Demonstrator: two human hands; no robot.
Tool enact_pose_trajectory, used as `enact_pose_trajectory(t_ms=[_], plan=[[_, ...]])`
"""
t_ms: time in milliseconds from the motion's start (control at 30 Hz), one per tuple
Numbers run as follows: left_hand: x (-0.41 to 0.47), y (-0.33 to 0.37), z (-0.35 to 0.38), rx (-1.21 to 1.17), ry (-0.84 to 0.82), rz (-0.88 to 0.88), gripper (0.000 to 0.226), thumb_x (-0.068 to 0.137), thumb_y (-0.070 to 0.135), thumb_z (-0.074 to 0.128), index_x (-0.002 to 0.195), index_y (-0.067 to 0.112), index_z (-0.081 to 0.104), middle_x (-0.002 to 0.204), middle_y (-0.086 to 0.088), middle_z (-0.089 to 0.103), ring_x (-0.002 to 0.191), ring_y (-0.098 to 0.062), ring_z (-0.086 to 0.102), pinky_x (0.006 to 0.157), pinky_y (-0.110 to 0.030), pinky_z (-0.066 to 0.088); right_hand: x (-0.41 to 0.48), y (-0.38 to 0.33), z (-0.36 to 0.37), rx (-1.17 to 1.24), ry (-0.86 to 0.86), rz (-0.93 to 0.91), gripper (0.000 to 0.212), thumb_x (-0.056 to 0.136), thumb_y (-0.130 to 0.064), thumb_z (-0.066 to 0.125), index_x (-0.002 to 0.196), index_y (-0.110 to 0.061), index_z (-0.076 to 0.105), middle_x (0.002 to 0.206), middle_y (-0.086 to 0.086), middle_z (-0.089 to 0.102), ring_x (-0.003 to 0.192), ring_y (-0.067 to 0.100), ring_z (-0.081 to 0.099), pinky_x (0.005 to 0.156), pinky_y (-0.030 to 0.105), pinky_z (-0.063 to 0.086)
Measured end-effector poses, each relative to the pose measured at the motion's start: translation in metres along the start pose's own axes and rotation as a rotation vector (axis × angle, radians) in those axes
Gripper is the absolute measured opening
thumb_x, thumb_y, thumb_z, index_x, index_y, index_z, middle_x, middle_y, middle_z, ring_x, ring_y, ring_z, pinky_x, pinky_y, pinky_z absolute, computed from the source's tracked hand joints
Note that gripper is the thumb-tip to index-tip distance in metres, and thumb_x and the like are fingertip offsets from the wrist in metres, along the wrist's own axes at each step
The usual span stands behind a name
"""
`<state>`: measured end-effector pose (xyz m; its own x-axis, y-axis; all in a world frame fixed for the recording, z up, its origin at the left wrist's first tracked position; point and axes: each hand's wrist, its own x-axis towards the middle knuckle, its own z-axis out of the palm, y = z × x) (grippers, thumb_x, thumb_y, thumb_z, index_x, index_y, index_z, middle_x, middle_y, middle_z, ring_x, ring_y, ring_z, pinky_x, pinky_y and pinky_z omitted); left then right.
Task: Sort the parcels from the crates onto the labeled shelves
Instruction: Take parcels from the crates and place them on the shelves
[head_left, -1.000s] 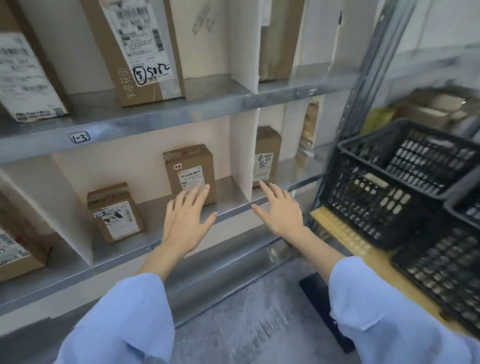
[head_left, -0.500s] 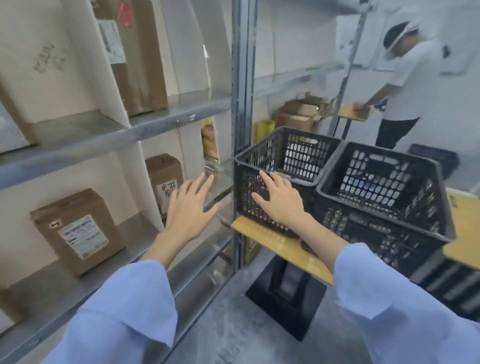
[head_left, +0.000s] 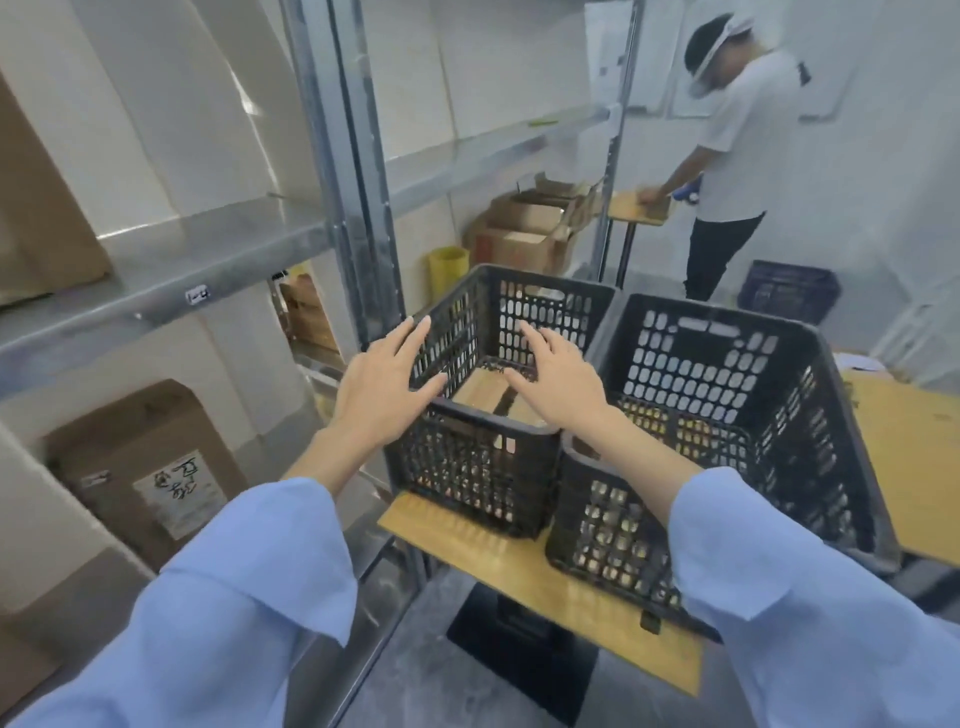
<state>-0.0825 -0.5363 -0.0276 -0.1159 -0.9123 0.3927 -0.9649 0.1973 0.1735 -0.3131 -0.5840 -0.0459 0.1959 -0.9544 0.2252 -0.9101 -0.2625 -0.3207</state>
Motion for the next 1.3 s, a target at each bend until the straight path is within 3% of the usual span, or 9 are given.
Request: enact_pose_trajectory(t_ms=[333, 600, 700, 933, 1133, 1300], plan=[[0.087, -0.021, 0.068, 0.005, -0.106, 0.051, 0.074, 0.095, 0.056, 0.047, 0.156, 0.029, 0.017, 0.161, 0.001, 0.025, 0.141, -0.022, 0.035, 0.110, -0.043, 0.034, 0.068, 0.028, 0.060, 0.100, -0.121, 0.085, 0.075, 0.097, -0.048, 0.049, 0.158, -0.026, 0.011, 0.161, 0.006, 0.021, 0.146, 0.029, 0.023, 0.112, 0.047, 0.033], [0.159, -0.067, 0.146, -0.087, -0.313, 0.099, 0.083, 0.090, 0.060, 0.053, 0.156, 0.031, 0.012, 0.162, 0.002, 0.022, 0.135, -0.024, 0.044, 0.107, -0.040, 0.038, 0.141, 0.036, 0.120, 0.204, -0.210, 0.201, 0.090, 0.090, -0.044, 0.064, 0.158, -0.022, 0.009, 0.161, 0.009, 0.021, 0.146, 0.030, 0.025, 0.114, 0.048, 0.033], [0.180, -0.075, 0.177, -0.112, -0.401, 0.116, 0.086, 0.089, 0.058, 0.056, 0.157, 0.028, 0.012, 0.162, 0.000, 0.022, 0.141, -0.022, 0.037, 0.109, -0.038, 0.035, 0.163, 0.038, 0.143, 0.259, -0.211, 0.271, 0.094, 0.088, -0.042, 0.069, 0.158, -0.020, 0.010, 0.160, 0.009, 0.025, 0.144, 0.030, 0.030, 0.114, 0.046, 0.034], [0.201, -0.089, 0.239, -0.238, -0.598, 0.072, 0.092, 0.086, 0.052, 0.065, 0.157, 0.024, 0.013, 0.161, 0.000, 0.022, 0.143, -0.021, 0.032, 0.112, -0.038, 0.034, 0.181, 0.042, 0.191, 0.448, -0.245, 0.411, 0.099, 0.086, -0.039, 0.074, 0.157, -0.013, 0.010, 0.162, 0.006, 0.019, 0.148, 0.023, 0.020, 0.119, 0.038, 0.020], [0.205, -0.103, 0.273, -0.321, -0.700, 0.038, 0.099, 0.081, 0.043, 0.072, 0.157, 0.026, 0.010, 0.160, 0.001, 0.024, 0.139, -0.022, 0.037, 0.111, -0.039, 0.036, 0.176, 0.046, 0.236, 0.487, -0.282, 0.531, 0.108, 0.077, -0.045, 0.080, 0.157, -0.022, 0.010, 0.159, 0.002, 0.027, 0.144, 0.021, 0.030, 0.116, 0.045, 0.033], [0.194, -0.116, 0.297, -0.382, -0.841, 0.023, 0.104, 0.075, 0.051, 0.075, 0.155, 0.023, 0.015, 0.160, 0.004, 0.020, 0.137, -0.017, 0.039, 0.109, -0.043, 0.039, 0.169, 0.047, 0.255, 0.546, -0.342, 0.557, 0.109, 0.078, -0.033, 0.082, 0.157, -0.014, 0.010, 0.161, 0.005, 0.019, 0.148, 0.019, 0.023, 0.121, 0.032, 0.021]])
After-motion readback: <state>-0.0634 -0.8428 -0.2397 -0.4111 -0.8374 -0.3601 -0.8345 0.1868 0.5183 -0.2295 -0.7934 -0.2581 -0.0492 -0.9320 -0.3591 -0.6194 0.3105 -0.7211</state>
